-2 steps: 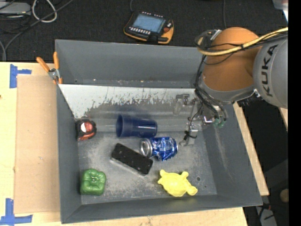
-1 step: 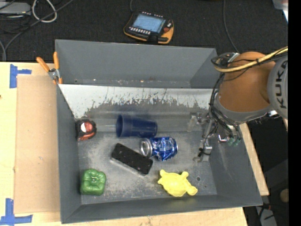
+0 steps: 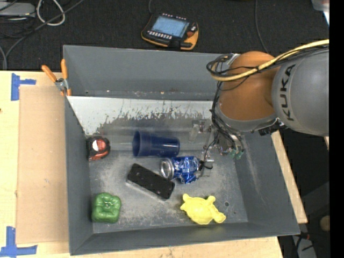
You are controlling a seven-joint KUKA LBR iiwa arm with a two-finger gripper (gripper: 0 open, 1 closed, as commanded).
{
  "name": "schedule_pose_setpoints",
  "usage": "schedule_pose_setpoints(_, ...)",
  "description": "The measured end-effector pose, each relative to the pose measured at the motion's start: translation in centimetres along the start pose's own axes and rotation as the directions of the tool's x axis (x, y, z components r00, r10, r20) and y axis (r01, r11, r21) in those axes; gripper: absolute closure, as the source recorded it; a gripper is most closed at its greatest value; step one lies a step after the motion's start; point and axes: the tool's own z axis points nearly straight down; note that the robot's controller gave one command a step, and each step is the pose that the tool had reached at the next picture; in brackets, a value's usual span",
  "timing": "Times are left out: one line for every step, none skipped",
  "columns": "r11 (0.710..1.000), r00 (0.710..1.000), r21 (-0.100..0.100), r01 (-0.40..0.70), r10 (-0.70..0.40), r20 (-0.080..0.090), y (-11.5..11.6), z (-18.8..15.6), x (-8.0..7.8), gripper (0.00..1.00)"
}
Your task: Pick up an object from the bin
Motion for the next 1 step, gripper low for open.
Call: schedule_pose_setpoints(1.000, 1.000, 0.004, -0.007, 0.007, -0.004, -1.46, -10.90, -2.28, 0.00)
